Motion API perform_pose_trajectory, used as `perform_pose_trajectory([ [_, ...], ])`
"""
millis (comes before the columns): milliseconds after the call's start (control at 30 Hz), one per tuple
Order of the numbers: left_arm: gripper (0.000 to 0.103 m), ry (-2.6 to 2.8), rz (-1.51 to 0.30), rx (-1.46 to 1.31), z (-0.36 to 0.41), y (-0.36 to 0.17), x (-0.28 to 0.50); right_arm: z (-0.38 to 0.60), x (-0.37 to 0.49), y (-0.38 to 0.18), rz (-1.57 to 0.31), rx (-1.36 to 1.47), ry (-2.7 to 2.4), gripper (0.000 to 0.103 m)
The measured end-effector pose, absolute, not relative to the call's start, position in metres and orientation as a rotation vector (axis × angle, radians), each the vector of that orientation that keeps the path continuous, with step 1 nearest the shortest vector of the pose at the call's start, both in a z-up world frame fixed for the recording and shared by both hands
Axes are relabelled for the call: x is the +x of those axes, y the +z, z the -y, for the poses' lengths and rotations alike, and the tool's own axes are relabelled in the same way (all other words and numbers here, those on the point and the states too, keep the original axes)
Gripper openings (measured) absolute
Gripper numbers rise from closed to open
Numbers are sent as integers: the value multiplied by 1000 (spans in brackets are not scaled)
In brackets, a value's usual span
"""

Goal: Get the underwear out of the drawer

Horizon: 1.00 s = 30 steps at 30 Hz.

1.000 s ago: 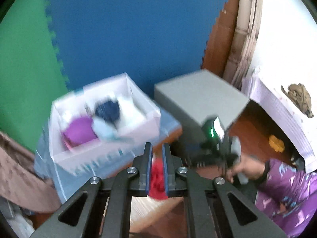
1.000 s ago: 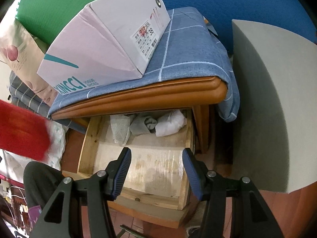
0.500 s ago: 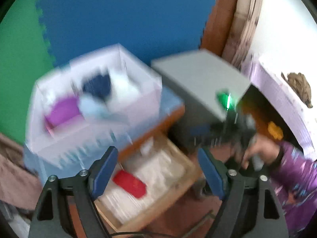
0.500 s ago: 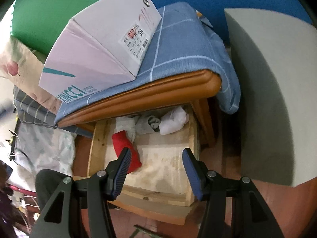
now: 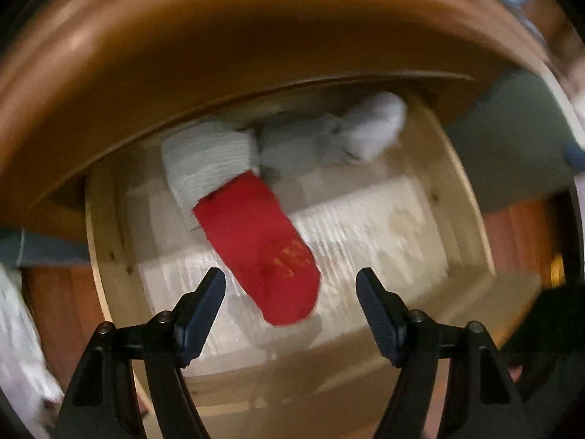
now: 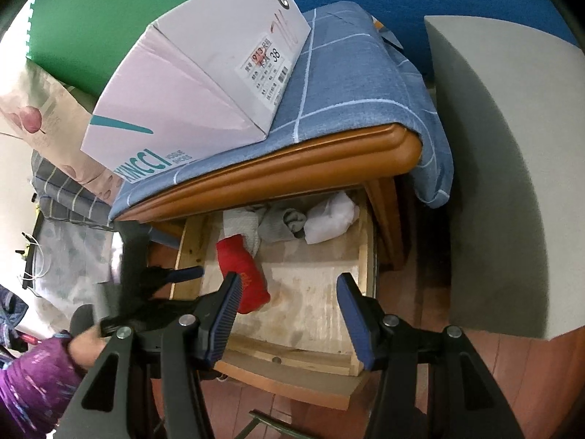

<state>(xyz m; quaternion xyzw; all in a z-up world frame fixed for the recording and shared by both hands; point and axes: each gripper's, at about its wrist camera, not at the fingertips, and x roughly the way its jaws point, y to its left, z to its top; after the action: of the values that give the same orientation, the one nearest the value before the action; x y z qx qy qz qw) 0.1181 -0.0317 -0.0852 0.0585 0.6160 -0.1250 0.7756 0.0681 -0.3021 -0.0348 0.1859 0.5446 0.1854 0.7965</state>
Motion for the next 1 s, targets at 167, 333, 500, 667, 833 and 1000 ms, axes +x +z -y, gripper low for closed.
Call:
perform_pose_trajectory([
  [167,74,-126,-1346,-49,21,-107,132,301,66,-31,-1166,426,442,55],
  [333,71,-31,-1447,-146,14,-134,143,301,62,-28,-1166,423,475,55],
  [500,72,-3,-1519,-143,14,-144,146,307,63,-32,-1181,473,487,55],
  [667,32,30,-1488,-296,-4,-147,144,310,62,-32,-1182,485,486,55],
  [833,30,0,-1405,-248,2,-127,122,320,62,-37,-1190,529,467,55],
  [1000,30,-100,-1336,-271,7,-91,84,321,66,-44,-1210,532,440,55],
])
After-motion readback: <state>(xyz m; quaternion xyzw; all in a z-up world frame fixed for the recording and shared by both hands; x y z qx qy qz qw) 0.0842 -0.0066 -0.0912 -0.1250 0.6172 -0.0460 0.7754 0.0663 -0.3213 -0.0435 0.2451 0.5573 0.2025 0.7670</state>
